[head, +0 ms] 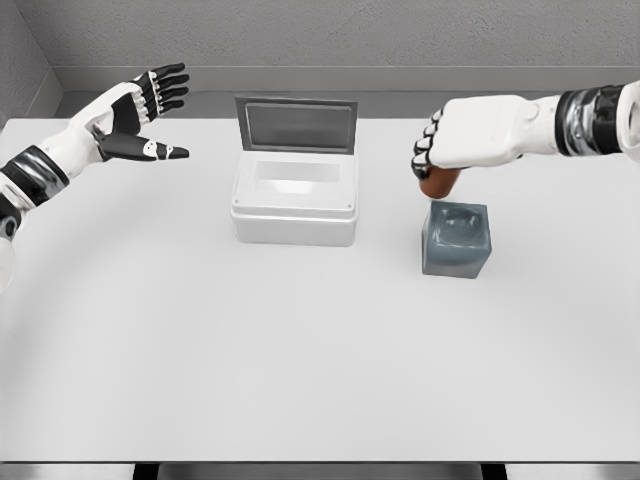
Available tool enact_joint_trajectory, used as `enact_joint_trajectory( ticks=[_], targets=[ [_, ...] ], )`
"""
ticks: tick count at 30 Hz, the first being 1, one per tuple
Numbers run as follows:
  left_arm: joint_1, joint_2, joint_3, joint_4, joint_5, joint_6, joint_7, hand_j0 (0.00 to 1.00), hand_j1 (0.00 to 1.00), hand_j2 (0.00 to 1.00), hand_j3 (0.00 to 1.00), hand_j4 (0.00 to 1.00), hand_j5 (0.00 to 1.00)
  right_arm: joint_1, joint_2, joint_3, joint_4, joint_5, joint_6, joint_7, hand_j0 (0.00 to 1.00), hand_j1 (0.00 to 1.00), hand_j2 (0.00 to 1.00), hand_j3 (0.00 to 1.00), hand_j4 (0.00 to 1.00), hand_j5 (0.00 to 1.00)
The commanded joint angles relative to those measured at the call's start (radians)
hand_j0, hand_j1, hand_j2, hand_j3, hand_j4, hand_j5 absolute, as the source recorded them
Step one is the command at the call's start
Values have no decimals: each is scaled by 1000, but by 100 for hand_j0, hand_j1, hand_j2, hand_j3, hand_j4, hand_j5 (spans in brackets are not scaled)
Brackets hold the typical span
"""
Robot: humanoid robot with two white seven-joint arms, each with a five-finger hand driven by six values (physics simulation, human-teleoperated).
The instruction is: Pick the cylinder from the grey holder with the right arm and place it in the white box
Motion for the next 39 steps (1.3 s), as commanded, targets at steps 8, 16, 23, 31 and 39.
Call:
enact_joint_trajectory(
  ticks=[8,16,23,31,39],
  targets=[
    [0,1,1,1,1,3,0,100,100,100,100,100,100,-21,72,5,32,-1,2,0,50,50,50,50,50,50],
    [-15,-11,1,22,-5,4,0,100,100,100,100,100,100,-41,154,7,113,0,2,0,50,50,50,50,50,50],
    [-18,-19,1,27,-7,4,0,100,100,100,100,100,100,-52,192,7,129,10,2,0,50,50,50,50,50,50],
    [-21,-36,-1,34,-19,4,0,100,100,100,100,100,100,-63,249,7,178,16,2,0,50,50,50,50,50,50],
    [-51,-65,-1,100,-21,3,0,100,100,100,100,100,100,-75,333,9,259,31,2,0,50,50,50,50,50,50]
  ],
)
